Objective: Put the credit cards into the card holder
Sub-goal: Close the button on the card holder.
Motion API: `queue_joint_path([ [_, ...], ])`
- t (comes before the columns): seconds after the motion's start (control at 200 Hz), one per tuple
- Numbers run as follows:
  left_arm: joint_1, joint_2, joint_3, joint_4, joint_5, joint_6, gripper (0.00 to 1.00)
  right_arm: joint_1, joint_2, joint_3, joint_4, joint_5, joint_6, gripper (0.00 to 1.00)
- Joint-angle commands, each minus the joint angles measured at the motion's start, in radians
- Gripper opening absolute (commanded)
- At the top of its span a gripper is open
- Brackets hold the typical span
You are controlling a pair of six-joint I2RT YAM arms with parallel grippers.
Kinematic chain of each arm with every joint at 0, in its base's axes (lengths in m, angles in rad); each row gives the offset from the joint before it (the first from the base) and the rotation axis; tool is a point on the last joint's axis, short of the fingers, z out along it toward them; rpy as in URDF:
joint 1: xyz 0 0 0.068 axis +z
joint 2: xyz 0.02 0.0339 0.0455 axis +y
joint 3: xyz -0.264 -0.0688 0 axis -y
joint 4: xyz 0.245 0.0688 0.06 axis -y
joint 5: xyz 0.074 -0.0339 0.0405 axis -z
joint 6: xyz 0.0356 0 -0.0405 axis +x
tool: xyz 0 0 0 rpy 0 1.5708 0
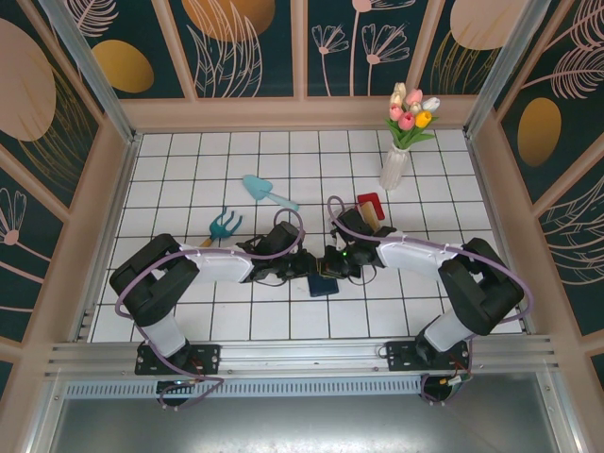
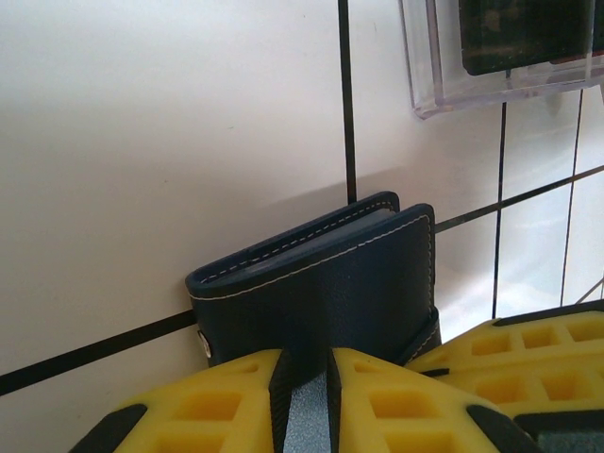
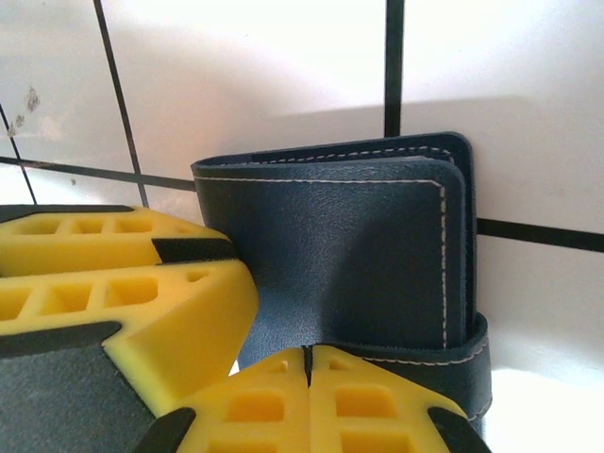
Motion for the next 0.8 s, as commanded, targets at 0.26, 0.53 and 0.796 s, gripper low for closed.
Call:
queue_joint_path([
  [0.26, -0.007, 0.046, -0.033, -0.066, -0.016, -0.011, 0.23, -0.042, -0.053, 0.01, -0.027, 0.011, -0.006, 0.0],
  [0.53, -0.006, 0.053, -0.033, -0.065, -0.014, -0.011, 0.22, -0.045, -0.052, -0.004, -0.024, 0.007, -0.003, 0.0],
  [0.796, -0.007, 0.055, -0.032, -0.064, -0.009, -0.011, 0.22, -0.029, -0.002, -0.003, 0.011, -0.019, 0.001, 0.0],
])
